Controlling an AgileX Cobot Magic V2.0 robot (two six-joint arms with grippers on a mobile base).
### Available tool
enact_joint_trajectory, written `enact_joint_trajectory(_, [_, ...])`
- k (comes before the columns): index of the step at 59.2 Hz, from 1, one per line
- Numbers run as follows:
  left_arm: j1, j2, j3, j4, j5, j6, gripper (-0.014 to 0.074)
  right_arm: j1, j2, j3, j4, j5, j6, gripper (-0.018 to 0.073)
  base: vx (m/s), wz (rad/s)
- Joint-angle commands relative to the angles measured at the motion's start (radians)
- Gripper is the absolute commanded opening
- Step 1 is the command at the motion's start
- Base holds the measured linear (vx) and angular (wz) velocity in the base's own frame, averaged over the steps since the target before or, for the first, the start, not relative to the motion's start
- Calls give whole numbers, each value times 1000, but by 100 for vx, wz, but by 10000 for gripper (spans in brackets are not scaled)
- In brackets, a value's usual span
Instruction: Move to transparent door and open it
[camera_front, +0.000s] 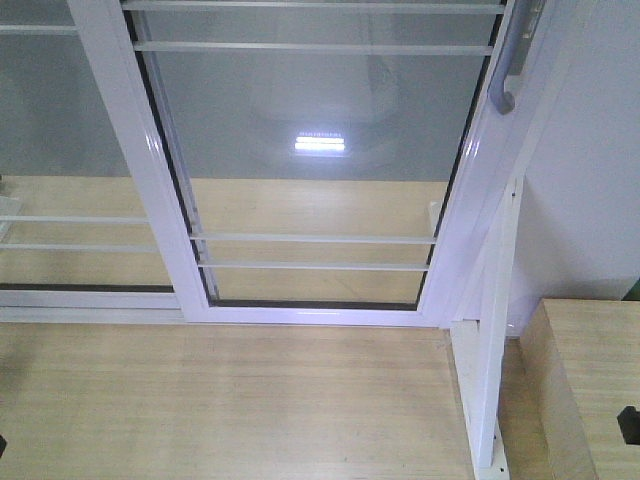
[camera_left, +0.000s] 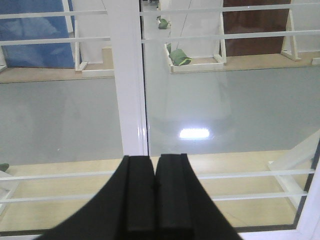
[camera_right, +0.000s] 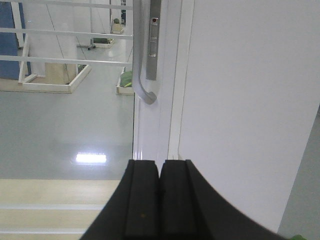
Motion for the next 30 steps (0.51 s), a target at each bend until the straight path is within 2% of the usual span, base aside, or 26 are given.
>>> enact_joint_trajectory(1, [-4,-11,31,-7,-84,-10,-6,0,-14,12,-5,-85,-9,-8,29,-9])
enact_joint_trajectory(30, [-4,-11,31,-7,-84,-10,-6,0,-14,12,-5,-85,-9,-8,22,-5])
